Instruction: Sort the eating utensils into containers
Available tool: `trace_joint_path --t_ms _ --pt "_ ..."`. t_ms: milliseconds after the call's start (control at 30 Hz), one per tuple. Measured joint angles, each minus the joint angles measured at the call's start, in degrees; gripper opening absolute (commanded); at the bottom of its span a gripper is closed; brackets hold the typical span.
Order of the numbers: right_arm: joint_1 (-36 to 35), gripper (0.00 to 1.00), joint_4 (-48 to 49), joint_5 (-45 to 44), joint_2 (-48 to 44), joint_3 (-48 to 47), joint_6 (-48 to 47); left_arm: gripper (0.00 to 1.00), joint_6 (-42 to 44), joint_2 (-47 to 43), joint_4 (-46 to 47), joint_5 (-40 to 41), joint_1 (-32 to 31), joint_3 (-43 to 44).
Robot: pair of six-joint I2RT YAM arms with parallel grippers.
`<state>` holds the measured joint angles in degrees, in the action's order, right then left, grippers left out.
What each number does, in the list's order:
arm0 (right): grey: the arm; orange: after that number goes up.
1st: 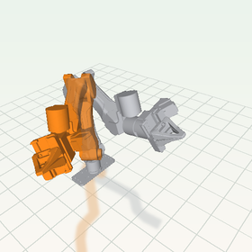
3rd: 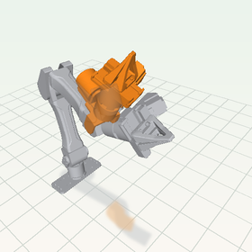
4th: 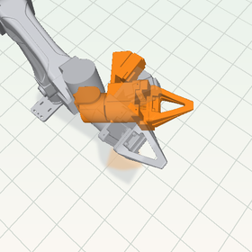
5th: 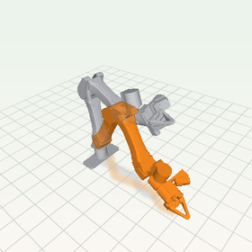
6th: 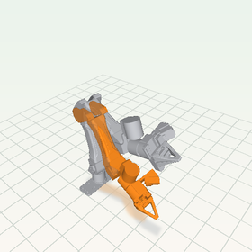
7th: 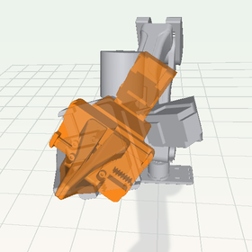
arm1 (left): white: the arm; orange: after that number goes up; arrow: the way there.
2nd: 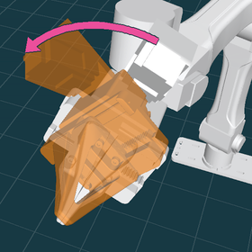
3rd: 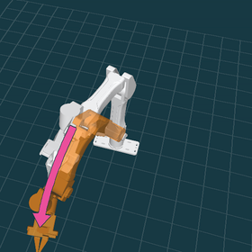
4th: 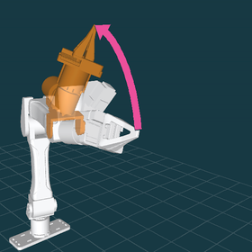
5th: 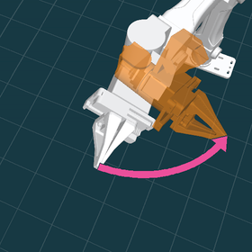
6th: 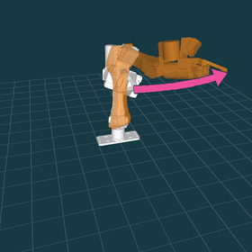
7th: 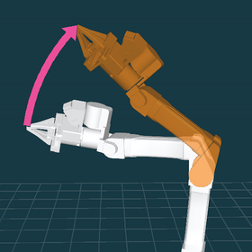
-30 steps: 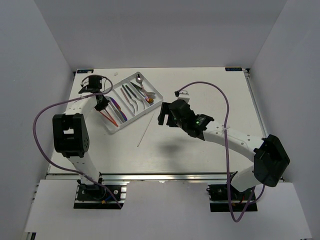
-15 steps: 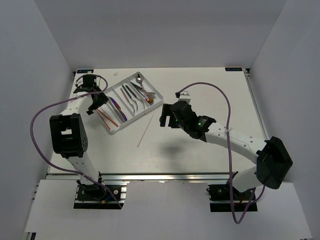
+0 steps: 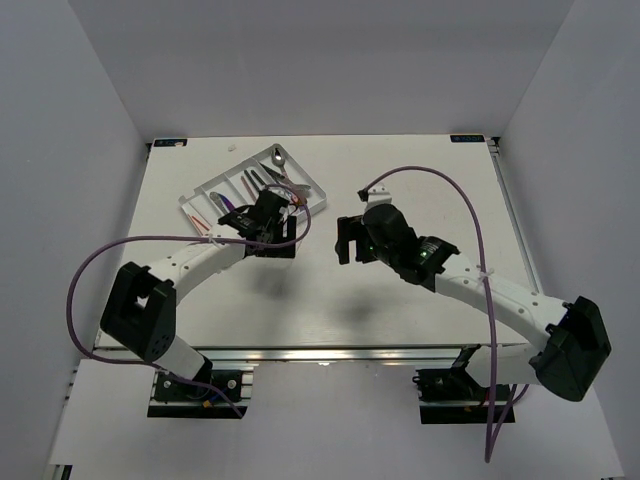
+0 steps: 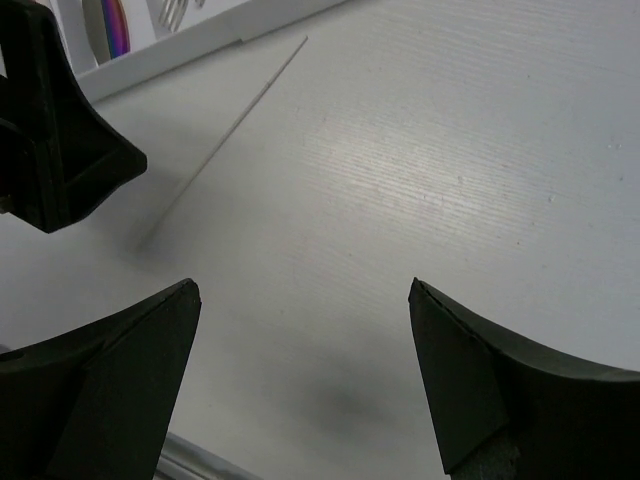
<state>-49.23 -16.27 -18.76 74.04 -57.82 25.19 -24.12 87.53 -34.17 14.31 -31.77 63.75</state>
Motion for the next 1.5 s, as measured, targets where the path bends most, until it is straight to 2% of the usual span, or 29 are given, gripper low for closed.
trace_joint_path --t_ms 100,333,433,667,867,900,1000,1033,1067,1133,1333,1500 --pt "0.0 0.89 -0.5 2.1 -2.9 2.3 -2.4 0.91 2.0 0.3 -2.9 -1.7 -0.1 -3.1" --pt "0.0 0.89 -0.5 8.4 -5.3 5.2 -6.4 0.83 6.1 1.6 -3.9 -6.9 0.0 -2.5" --pt "0.0 0.90 -0.2 9.2 -5.7 6.3 -7.3 0.74 6.7 4.2 -3.7 -8.0 0.0 -2.4" --pt "0.0 0.89 0.7 9.6 -9.0 8.7 -7.9 0.69 5.4 11.7 -3.1 -8.0 -0.8 -2.4" --pt "0.0 0.89 1.6 9.5 -10.3 9.0 -8.0 0.35 1.8 15.8 -2.3 -4.3 -5.8 0.6" --pt "0.0 0.89 1.5 9.5 -10.3 9.0 -8.1 0.24 1.3 16.1 -1.8 -3.5 -6.6 0.9" --pt "0.0 0.89 1.6 9.0 -10.9 9.1 -8.2 0.14 0.0 16.1 0.0 -2.2 -8.6 0.3" --pt "0.0 0.89 1.6 8.7 -11.3 9.3 -8.2 0.06 -0.2 15.9 0.5 -1.7 -9.0 -0.1" --pt "0.0 0.89 1.6 8.5 -11.7 9.6 -8.2 0.03 -0.6 15.7 1.0 -1.4 -9.4 -0.5" --pt "0.0 0.89 1.4 7.8 -12.5 9.9 -8.2 0.00 -1.0 15.3 1.8 -1.0 -10.0 -1.1" --pt "0.0 0.89 0.9 4.2 -15.2 9.9 -7.3 0.00 -2.2 15.2 3.0 -1.3 -13.2 -0.9" --pt "0.5 0.89 -0.5 1.1 -19.5 9.8 -5.8 0.00 -3.4 14.3 1.9 -8.2 -16.4 0.5"
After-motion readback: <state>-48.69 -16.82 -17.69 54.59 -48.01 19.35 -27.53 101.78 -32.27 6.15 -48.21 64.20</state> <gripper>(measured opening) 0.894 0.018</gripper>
